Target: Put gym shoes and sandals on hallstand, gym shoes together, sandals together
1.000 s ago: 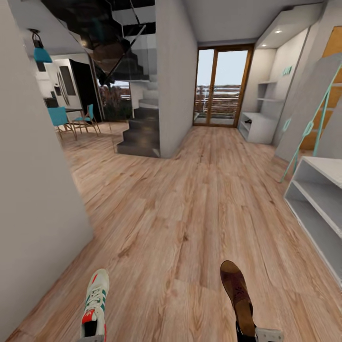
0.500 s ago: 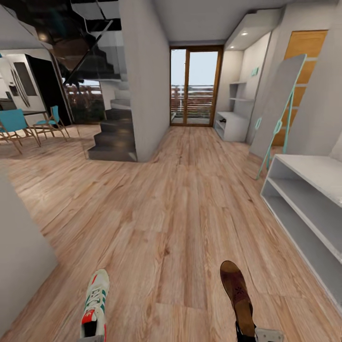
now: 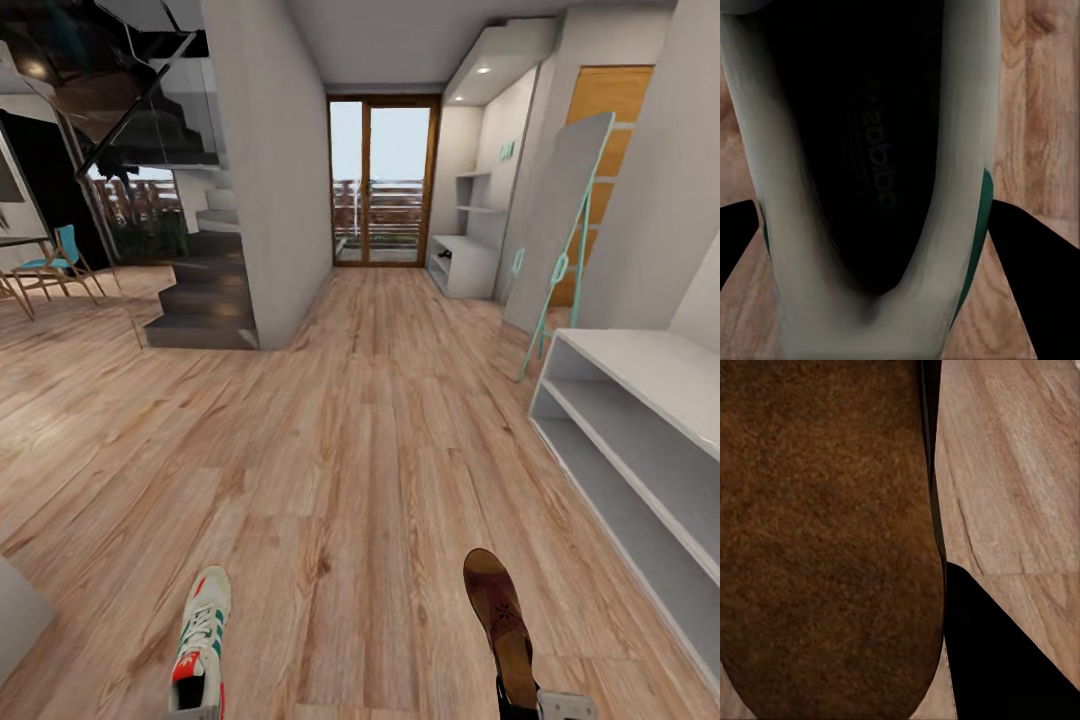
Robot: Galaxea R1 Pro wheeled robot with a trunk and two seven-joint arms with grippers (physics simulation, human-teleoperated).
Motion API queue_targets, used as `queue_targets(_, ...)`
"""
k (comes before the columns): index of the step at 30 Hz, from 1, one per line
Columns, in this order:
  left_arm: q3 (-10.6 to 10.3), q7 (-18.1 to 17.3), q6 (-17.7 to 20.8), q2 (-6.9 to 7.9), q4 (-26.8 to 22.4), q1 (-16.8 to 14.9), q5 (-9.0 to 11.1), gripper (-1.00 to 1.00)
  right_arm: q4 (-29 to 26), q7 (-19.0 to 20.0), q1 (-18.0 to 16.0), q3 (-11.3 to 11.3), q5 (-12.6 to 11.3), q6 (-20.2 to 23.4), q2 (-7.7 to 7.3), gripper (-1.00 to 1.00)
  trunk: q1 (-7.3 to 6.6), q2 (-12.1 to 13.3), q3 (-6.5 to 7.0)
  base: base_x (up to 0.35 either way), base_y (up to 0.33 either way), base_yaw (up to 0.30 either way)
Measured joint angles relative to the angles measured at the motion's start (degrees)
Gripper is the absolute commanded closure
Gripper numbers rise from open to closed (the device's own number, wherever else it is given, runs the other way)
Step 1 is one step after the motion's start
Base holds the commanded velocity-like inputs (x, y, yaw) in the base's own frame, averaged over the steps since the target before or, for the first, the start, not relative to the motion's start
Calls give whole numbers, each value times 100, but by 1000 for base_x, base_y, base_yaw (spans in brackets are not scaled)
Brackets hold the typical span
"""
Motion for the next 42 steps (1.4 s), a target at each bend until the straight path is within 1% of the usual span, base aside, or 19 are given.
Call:
queue_targets(15, -2, 7, 0, 0, 0, 0, 6, 100, -11, -9, 0, -3, -8, -3, 5, 100, 0, 0, 0, 339, -74, -1)
queue_targets(20, -2, 7, 1, 0, 0, 0, 6, 100, -3, -1, 0, -1, -1, 0, -24, 100, 0, 0, 0, 339, -74, 0)
queue_targets(42, 0, 9, 0, -1, 0, 0, 6, 100, 0, 2, 0, 9, 15, -2, 4, 100, 0, 0, 0, 339, -74, 0)
